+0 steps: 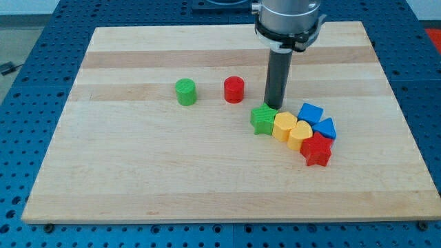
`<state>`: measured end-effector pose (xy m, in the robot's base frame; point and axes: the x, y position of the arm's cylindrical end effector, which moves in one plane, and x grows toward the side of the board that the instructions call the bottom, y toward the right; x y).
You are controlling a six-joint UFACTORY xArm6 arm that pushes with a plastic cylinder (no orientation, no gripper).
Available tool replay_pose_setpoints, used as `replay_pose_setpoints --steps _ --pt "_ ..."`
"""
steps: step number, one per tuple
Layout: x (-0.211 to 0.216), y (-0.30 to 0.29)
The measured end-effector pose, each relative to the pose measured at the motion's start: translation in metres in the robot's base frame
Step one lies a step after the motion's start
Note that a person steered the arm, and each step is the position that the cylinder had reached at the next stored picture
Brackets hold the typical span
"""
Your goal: Move the green star parallel to the red star
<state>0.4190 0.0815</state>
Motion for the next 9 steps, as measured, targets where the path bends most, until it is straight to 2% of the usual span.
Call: replay_pose_setpoints --steps 2,4,5,6,7,8,9 --pt "0.005 0.003" --pt "0.071 -0.037" --pt "0.078 -0.081" --pt "0.11 -0.091" --pt "0.11 -0.094" --pt "0.078 -0.135" --pt "0.065 -0.194"
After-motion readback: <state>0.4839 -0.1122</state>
